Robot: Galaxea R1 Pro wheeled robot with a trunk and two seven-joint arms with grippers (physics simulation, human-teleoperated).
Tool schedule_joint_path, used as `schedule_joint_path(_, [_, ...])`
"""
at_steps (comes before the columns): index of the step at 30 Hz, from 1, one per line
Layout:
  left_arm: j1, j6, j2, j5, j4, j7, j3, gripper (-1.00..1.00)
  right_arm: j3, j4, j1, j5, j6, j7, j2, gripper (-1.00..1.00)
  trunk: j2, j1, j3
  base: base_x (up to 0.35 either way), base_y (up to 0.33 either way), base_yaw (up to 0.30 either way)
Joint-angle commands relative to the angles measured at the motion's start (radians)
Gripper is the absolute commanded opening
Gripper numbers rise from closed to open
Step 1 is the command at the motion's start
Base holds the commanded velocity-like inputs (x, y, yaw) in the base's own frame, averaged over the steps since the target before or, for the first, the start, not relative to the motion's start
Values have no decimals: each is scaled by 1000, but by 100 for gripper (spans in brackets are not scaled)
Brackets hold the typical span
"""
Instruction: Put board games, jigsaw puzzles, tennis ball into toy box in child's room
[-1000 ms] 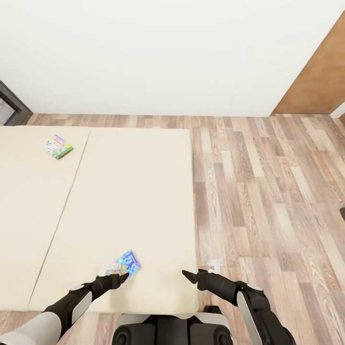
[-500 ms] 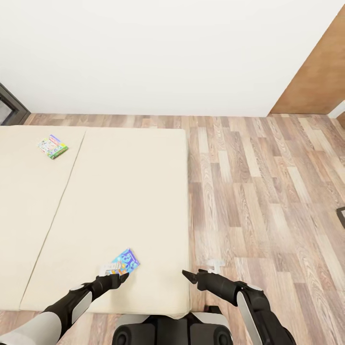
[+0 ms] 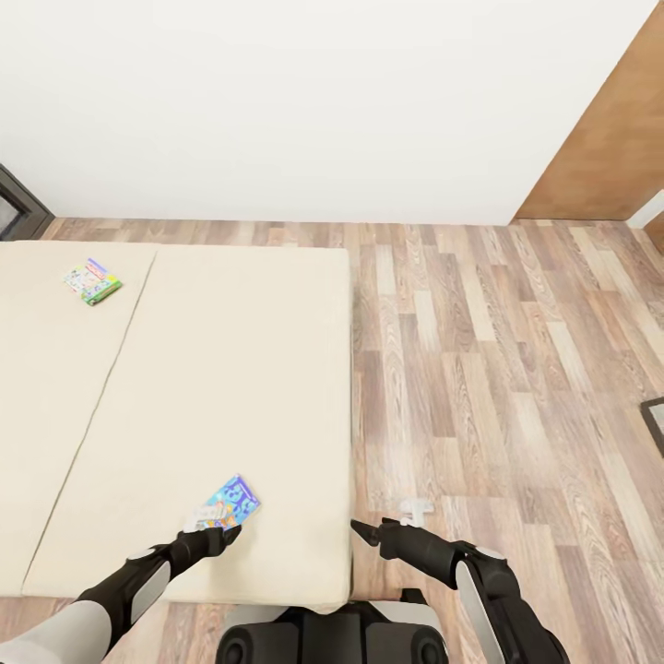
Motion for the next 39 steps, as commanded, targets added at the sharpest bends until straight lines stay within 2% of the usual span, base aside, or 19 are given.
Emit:
schedule_joint_path(1, [-1, 0, -19, 16, -3, -7, -13, 100, -3, -1, 0, -5, 7, 3, 1, 100, -1, 0, -1, 0, -103, 0])
schedule_joint_path(11, [-1, 0, -19, 16, -4, -7, -14, 100, -3, -1, 0, -4, 7, 4, 1, 100, -1, 0, -1, 0, -105, 0])
schedule_joint_path(21, [1, 13, -5, 15, -21, -19, -18, 100, -3, 1, 0, -1, 7, 0, 1, 100, -1, 0, -1, 0, -5, 0])
schedule_joint_path(30, [1, 13, 21, 13, -22, -21, -17, 100, -3, 2, 0, 0, 7, -4, 1, 100, -1, 0, -1, 0, 0, 0])
schedule_joint_path(39, [0, 40, 22, 15, -31, -21, -9, 100, -3, 3, 0, -1, 7, -4, 1, 100, -1, 0, -1, 0, 0, 0])
